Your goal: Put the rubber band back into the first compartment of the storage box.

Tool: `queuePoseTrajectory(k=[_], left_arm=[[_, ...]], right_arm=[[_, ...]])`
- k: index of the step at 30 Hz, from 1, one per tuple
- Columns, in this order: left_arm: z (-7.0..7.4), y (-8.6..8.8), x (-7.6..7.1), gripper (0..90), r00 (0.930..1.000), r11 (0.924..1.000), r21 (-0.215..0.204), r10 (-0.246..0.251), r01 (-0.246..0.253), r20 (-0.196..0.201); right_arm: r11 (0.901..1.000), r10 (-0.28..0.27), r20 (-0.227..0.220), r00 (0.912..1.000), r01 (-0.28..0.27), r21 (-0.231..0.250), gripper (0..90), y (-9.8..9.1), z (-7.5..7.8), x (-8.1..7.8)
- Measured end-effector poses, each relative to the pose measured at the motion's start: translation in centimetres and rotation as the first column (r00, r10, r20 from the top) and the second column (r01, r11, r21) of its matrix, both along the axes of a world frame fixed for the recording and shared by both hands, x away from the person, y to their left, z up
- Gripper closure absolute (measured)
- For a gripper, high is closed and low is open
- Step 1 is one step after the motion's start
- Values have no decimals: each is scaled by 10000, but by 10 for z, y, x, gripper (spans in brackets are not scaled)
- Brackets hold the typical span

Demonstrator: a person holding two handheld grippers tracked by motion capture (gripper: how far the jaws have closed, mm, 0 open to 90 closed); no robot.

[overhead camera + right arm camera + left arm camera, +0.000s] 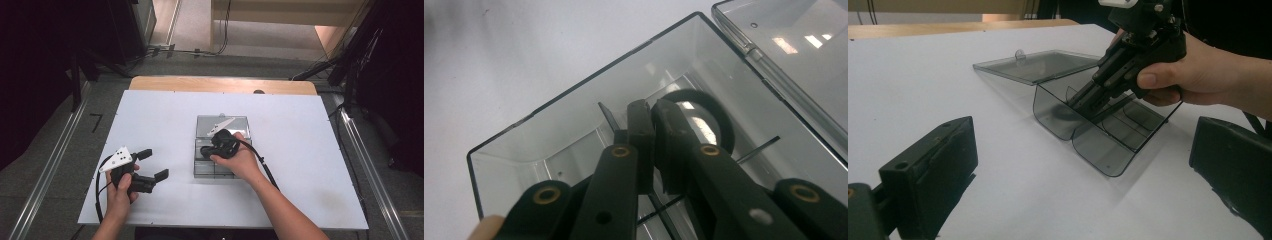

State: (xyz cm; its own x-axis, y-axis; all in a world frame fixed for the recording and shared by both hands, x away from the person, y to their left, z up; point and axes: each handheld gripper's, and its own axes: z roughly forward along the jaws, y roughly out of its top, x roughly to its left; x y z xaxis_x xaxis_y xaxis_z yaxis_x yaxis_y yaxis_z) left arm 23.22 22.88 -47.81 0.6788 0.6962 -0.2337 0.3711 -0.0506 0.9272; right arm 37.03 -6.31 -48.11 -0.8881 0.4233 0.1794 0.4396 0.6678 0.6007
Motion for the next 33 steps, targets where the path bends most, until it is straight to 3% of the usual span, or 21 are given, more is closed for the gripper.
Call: queuePoseTrajectory(k=[9,17,33], left_arm=[[0,0,0,0,10000,10000,7,-7,7,1],[0,-1,0,0,10000,10000,28,-17,17,21],[-1,-1,1,0,10000,10000,10,-46,46,16]], right_arm=[[9996,-157,-49,9999,158,254,705,-3,3,1],[9987,-178,183,9997,169,484,468,-5,8,-1],[9834,-280,-357,9990,339,1784,101,-17,25,1]])
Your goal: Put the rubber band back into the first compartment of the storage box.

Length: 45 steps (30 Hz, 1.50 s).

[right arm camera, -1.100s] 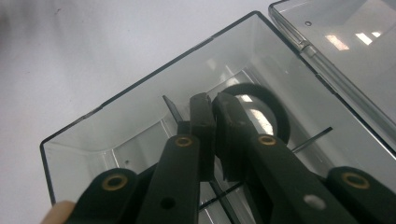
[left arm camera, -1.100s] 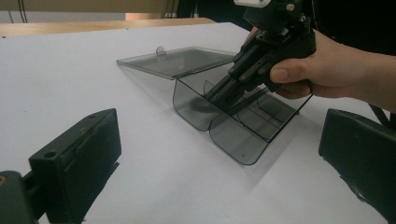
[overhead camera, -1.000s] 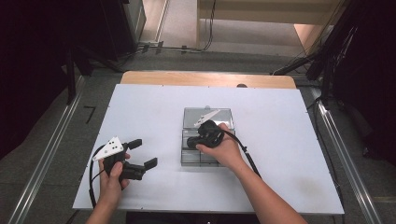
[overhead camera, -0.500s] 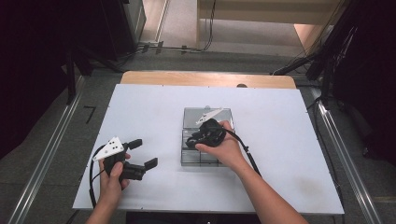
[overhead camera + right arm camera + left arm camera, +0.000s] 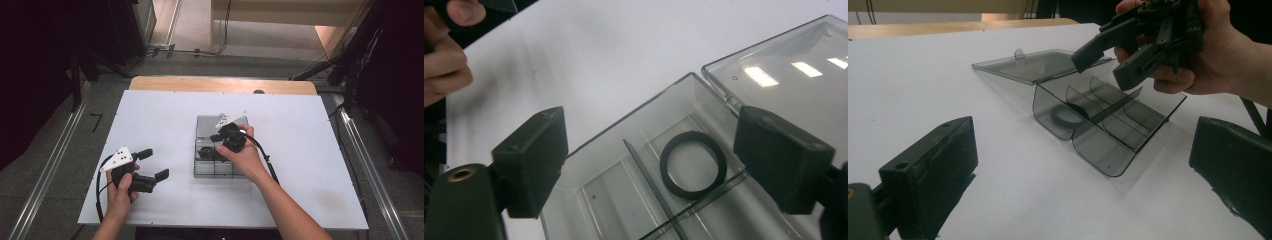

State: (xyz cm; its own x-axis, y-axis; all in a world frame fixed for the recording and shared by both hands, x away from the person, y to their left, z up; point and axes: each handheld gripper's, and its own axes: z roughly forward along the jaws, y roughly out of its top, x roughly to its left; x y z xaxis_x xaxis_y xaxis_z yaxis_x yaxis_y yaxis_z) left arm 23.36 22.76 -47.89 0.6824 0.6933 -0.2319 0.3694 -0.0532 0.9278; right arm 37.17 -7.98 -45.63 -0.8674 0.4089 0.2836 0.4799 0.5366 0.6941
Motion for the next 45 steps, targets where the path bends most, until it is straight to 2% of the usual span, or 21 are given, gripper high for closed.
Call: queuePoseTrajectory(k=[3,7,10,19,32,40,45], left_arm=[[0,0,0,0,10000,10000,-1,5,-5,-8],[0,0,0,0,10000,10000,16,10,-10,-1],[0,0,0,0,10000,10000,12,23,-23,4],[0,1,0,0,10000,10000,24,42,-42,-3],[0,2,-2,0,10000,10000,2,51,-51,26],[1,2,-2,0,10000,10000,-10,64,-64,28],[1,1,-1,0,10000,10000,24,9,-10,26]], right_arm=[[9998,26,-54,10000,-25,212,81,-3,4,1],[9993,81,85,9999,-84,366,65,-7,9,2],[9984,130,136,9998,-137,547,5,-9,12,3],[9985,-353,309,9989,340,432,0,-17,20,7],[9955,-749,636,9952,709,630,0,-32,27,14],[9913,-1067,478,9931,1026,824,0,-43,28,22],[9903,-1198,480,9916,1159,760,0,-48,27,26]])
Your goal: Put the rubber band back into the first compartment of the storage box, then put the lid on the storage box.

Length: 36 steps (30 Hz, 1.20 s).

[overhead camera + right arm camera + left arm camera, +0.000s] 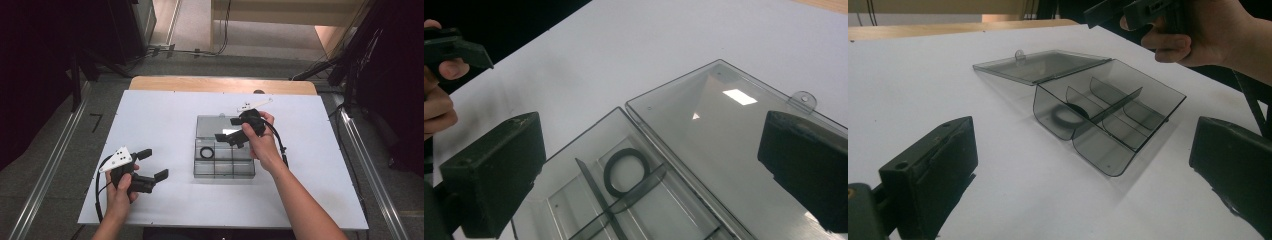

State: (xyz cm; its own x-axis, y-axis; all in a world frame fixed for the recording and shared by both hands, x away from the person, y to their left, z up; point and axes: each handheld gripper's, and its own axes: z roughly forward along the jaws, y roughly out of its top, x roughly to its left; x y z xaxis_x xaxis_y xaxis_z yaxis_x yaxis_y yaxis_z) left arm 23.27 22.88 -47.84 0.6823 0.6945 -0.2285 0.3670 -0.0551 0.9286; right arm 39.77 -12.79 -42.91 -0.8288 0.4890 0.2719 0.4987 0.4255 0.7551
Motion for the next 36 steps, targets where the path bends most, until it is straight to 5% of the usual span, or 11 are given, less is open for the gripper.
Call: queuePoseTrajectory(k=[15,36], left_arm=[[1,1,-1,0,10000,10000,-54,36,-36,45],[2,-8,0,0,10000,9999,108,53,-53,14]], right_arm=[[9976,-677,-2,9977,677,-139,0,-20,-6,15],[9910,-1324,-594,9894,1333,119,0,-37,-29,32]])
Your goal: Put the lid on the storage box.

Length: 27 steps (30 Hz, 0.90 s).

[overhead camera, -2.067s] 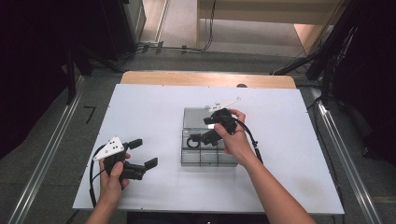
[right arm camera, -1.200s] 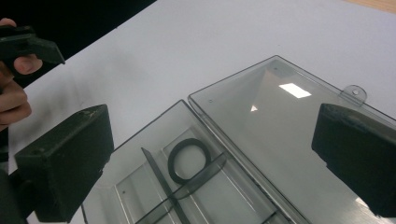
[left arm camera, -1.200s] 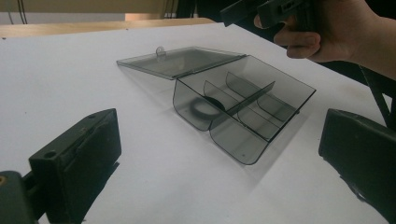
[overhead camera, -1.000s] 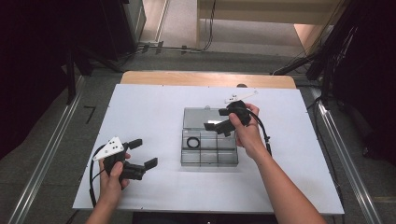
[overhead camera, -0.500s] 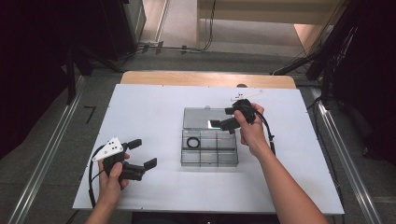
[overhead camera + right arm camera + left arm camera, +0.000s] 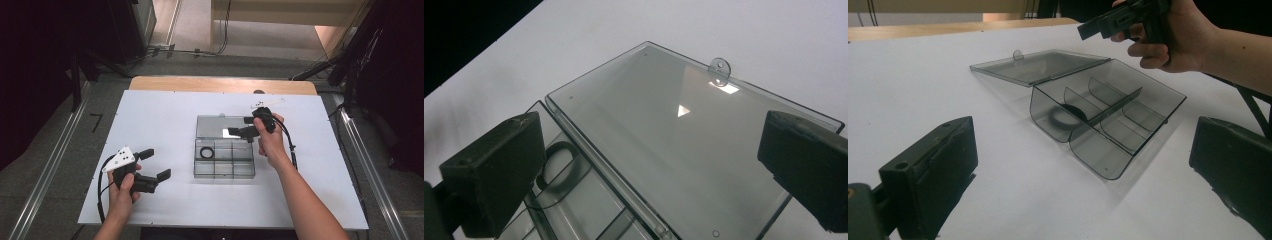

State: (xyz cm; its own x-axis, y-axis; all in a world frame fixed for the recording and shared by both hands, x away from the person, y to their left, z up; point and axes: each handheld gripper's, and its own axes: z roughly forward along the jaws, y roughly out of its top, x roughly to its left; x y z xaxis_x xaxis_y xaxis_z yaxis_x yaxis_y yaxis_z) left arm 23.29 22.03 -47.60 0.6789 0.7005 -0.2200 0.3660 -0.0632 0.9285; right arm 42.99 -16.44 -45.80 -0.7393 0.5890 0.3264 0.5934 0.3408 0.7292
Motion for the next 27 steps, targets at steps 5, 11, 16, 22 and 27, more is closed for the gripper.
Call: queuePoseTrajectory(k=[5,11,16,22,27], left_arm=[[3,-5,3,0,10000,9999,113,-73,73,27],[7,-12,7,0,9997,9992,296,-258,257,38],[10,-16,13,0,9995,9993,176,-319,318,13],[12,-21,21,0,9991,9990,197,-405,407,-93],[15,-25,27,0,9990,9987,247,-441,444,-117]], right_arm=[[9999,-119,-118,9999,120,55,0,-2,-5,1],[9991,-272,-520,9983,288,299,0,-6,-12,4],[9965,-359,-967,9947,429,714,0,-8,-17,7],[9927,-1001,-1030,9896,1063,566,32,-16,-21,10],[9916,-1129,-1120,9873,1191,500,43,-19,-23,11]])
